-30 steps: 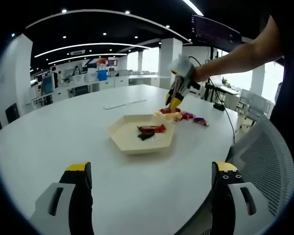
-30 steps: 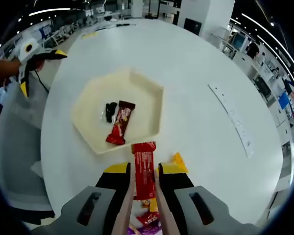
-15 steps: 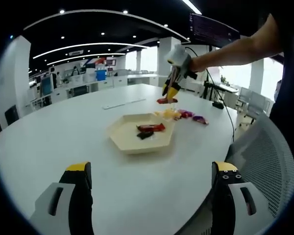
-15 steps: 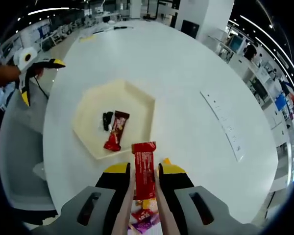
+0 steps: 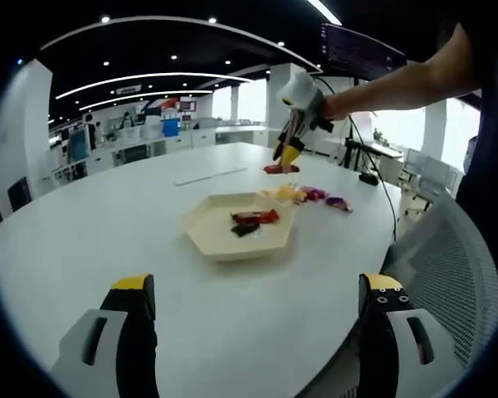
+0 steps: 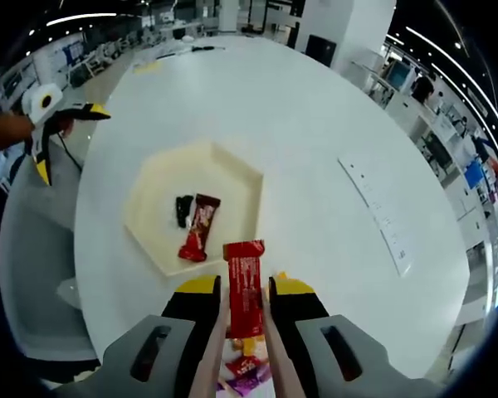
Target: Place the target food into the container with the food tongs after gripping and lifting it, then release it inside without dropping or visibly crushing the food.
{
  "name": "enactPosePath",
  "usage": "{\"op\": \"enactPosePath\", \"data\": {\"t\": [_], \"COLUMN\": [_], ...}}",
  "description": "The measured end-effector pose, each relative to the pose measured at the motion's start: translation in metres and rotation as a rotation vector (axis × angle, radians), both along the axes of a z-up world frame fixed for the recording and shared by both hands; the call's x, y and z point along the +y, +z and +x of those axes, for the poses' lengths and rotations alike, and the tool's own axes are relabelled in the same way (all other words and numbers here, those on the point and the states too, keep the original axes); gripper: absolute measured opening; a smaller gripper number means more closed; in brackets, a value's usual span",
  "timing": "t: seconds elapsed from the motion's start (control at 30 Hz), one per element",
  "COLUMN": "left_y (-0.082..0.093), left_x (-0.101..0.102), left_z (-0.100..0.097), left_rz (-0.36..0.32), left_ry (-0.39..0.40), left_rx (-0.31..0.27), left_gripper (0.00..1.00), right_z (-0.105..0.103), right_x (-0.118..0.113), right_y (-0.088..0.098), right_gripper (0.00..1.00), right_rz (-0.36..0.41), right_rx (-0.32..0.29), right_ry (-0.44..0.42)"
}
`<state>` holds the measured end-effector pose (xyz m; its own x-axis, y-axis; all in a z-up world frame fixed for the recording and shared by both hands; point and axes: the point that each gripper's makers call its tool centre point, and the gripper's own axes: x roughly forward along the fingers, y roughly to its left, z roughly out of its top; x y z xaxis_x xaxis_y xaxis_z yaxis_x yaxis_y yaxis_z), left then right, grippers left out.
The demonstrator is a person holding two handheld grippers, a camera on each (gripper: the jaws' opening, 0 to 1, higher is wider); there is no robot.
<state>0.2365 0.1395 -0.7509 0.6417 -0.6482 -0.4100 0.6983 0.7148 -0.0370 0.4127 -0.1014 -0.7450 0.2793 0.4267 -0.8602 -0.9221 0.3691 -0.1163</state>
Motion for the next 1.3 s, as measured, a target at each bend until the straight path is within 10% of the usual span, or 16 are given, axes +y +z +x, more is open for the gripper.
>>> {"op": "enactPosePath", "data": {"t": [1.3], "left_y": [0.004], "left_x": [0.003], "left_z": [0.002], "left_rz": [-0.013], "left_ry": [0.016], "left_rx": [-0.012], "left_gripper": [0.99], "right_z": [-0.013], "right_x": [0.081], "right_y": [0.006], "right_gripper": [0.22], "right_rz": [0.075], "right_rx": [0.012], "right_ry": [0.061]}}
